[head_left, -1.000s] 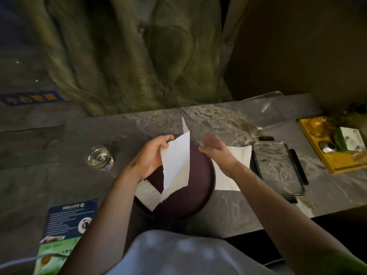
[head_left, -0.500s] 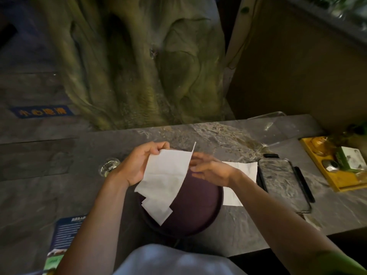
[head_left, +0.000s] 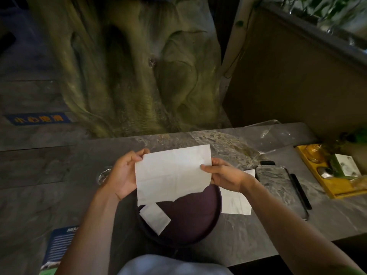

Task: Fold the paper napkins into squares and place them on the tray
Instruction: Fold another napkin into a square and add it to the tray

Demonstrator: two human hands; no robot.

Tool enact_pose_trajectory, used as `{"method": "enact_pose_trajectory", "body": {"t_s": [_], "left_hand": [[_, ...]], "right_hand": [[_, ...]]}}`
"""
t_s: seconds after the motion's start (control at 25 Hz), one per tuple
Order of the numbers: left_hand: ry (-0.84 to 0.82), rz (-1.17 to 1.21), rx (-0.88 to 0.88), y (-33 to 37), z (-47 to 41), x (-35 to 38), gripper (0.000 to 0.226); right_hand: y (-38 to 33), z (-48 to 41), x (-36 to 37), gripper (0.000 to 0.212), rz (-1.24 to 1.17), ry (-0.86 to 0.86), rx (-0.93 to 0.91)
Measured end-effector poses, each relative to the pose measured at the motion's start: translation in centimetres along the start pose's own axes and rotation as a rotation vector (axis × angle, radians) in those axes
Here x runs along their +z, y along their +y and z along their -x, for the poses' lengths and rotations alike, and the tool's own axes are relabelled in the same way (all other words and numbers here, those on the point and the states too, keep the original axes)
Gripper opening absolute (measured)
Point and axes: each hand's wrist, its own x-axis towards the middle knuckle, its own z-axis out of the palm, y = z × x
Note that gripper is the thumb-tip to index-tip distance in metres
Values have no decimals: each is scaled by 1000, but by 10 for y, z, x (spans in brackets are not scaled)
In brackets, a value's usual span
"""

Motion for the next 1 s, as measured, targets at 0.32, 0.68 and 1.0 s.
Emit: {"method": "enact_pose_trajectory", "body": {"t_s": [0.32, 0.68, 1.0], "left_hand": [[26, 29, -27, -20, -8, -5, 35], [72, -121, 53, -41, -6, -10, 44], [234, -203, 193, -27, -4, -11, 15]], "right_hand": [[-28, 15, 17, 27, 29, 64, -64], [-40, 14, 29, 33, 19, 76, -128], [-43, 16, 29, 36, -13, 34, -157]]}}
